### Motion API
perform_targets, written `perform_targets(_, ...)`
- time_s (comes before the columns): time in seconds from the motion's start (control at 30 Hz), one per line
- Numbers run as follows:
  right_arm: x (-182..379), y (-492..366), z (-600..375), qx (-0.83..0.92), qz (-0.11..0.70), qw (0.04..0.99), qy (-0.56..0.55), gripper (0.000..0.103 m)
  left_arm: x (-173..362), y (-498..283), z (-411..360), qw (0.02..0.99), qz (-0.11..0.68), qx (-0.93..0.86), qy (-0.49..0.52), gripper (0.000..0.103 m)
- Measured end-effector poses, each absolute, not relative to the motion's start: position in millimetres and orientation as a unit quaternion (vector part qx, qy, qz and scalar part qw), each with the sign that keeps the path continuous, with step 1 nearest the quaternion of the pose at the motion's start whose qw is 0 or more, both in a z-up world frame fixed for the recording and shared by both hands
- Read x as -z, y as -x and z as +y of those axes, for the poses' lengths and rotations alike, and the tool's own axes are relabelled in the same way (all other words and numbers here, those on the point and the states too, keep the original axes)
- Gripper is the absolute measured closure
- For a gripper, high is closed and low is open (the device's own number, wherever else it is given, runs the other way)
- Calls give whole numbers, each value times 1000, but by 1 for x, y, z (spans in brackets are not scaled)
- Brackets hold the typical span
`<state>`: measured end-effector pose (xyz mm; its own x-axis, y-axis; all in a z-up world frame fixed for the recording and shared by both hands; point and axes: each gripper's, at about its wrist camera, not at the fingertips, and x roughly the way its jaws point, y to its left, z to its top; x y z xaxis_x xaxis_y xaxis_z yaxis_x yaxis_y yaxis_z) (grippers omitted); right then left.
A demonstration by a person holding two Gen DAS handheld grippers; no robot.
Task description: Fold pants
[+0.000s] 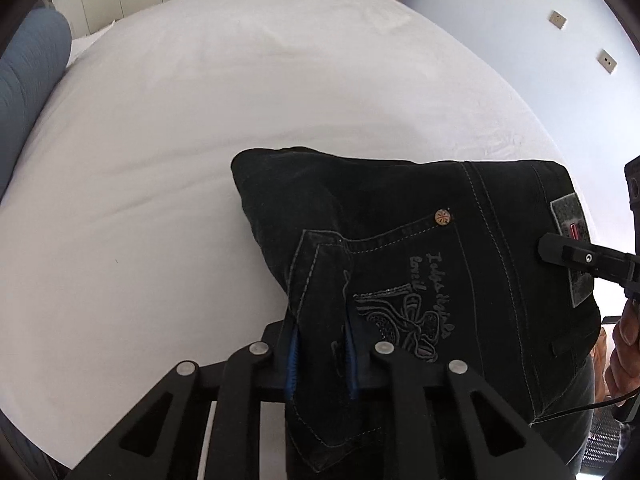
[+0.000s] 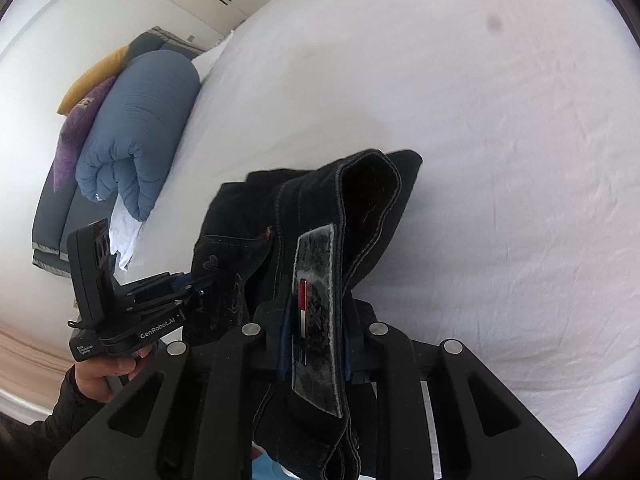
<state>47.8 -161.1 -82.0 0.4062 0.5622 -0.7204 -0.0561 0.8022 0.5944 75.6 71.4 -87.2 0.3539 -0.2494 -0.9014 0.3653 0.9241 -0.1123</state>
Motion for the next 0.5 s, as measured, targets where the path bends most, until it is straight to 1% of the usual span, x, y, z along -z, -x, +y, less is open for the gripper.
perform_targets(0.13, 44, -63, -180, -183, 468, 826, -256, 86, 51, -94, 60, 846, 497, 186, -57, 84)
perform_targets(0.2, 40, -79, -193, -177, 464, 829, -258, 86, 44, -110, 54, 851, 488, 187, -53, 84)
perform_targets(0.3, 53, -98, -211, -160, 476, 821, -271, 86, 47, -126, 43, 849, 490, 190, -53, 84)
perform_targets(0.4, 81, -110, -224, -144, 497, 805, -291, 85, 67, -134, 28, 845, 496, 185, -70, 82)
perform_targets(0.5, 111, -116, -239, -106, 508, 798, -307, 80, 88, -142, 13, 843, 503, 173, -76, 76)
